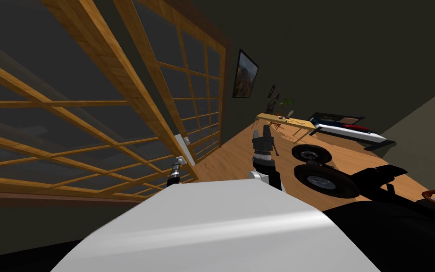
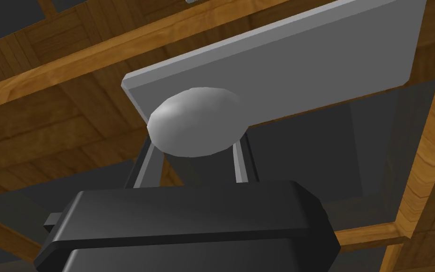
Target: Pull the door open
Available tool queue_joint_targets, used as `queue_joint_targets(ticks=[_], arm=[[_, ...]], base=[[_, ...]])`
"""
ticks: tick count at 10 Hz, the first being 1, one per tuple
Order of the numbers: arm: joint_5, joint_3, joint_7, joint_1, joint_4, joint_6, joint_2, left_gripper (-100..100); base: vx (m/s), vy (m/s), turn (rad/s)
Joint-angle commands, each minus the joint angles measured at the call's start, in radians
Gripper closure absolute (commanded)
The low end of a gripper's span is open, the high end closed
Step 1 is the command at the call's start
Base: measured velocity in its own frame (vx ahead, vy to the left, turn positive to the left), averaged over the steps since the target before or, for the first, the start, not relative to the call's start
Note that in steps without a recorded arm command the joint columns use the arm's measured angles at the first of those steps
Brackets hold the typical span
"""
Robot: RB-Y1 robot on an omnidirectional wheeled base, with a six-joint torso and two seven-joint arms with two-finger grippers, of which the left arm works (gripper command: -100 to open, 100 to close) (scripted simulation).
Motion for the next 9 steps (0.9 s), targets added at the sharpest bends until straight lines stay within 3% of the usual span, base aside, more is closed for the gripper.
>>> queue_joint_targets(ticks=[1, 2, 3, 5, 8, 9], arm=[[0.005, -0.014, 0.029, 0.001, -0.012, 0.003, -0.007, 100], [0.024, -0.024, 0.067, 0.002, -0.013, 0.002, -0.004, 100], [0.024, -0.024, 0.07, 0.002, -0.013, 0.002, -0.004, 100], [0.062, -0.045, 0.138, 0.004, -0.016, 0.001, 0.001, 100], [0.081, -0.055, 0.195, 0.006, -0.017, 0.001, 0.004, 100], [0.1, -0.065, 0.233, 0.007, -0.019, 0.001, 0.006, 100]], base=[[-0.032, 0.007, -0.031], [-0.032, 0.007, -0.053], [-0.03, 0.013, -0.02], [-0.051, 0.017, -0.072], [-0.04, 0.011, -0.047], [-0.035, 0.007, -0.055]])
